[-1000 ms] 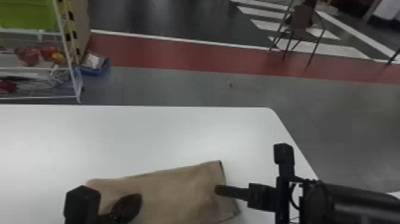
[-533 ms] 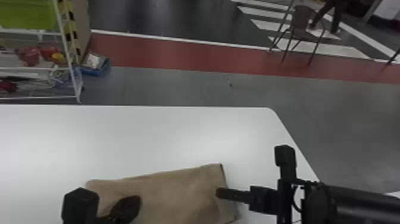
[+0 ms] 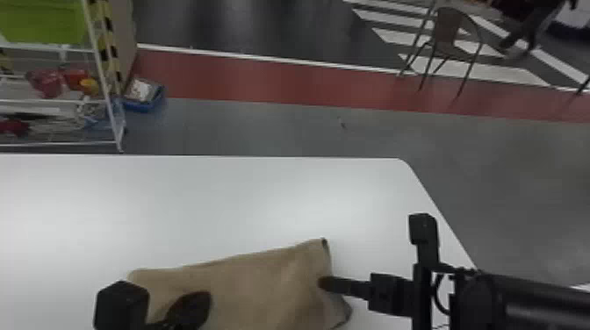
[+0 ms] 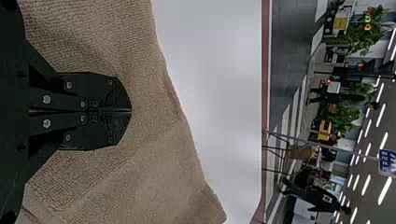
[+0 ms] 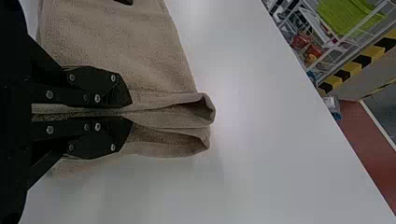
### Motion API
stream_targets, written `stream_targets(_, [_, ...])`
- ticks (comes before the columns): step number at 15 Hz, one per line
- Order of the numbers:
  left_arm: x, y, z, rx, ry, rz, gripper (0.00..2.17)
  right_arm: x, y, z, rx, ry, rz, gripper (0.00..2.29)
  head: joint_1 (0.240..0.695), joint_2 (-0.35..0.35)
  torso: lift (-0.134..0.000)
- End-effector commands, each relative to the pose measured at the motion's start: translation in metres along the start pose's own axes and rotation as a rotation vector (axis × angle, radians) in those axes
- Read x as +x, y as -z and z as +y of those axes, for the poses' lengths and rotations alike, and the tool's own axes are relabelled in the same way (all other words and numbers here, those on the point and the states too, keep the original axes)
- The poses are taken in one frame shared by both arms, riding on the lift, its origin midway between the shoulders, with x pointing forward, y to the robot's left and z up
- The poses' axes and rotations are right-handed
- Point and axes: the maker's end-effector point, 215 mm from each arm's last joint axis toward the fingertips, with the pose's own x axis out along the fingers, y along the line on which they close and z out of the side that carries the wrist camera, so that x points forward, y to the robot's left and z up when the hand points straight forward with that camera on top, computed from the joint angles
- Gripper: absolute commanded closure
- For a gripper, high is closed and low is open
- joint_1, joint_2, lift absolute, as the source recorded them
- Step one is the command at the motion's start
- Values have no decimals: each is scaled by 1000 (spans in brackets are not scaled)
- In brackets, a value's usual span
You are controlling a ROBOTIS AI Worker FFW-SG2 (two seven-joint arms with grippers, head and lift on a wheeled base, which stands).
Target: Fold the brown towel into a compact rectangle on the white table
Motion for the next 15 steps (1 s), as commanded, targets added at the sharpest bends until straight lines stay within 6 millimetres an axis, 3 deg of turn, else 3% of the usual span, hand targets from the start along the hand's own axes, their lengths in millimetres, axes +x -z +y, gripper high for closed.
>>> stream_targets(1, [-1,1,-3,2,2,1,1723,-12,-4,7,8,-37,-31,1426,695,-258,-123])
stream_targets(4, [-1,2,-9,6,13,4,1723,-37,-21,26,-17,-97,-104,1426,695,-264,-123])
stream_targets(8, [-1,6,-20,7,30,9,1723,-47,-21,45,-53,-127,-121,1426,695,-276,-123])
stream_targets(10, [-12,4,-22,4,39,2,1723,-47,-20,39,-50,-105,-119,1426,695,-278,-123])
stream_targets(12, [-25,-7,-16,-3,32,-21,1723,-46,-24,25,-35,-73,-121,1426,695,-286,-123])
stream_targets(15, [-35,-11,-6,-3,21,-29,1723,-44,-25,19,-22,-68,-120,1426,695,-283,-123])
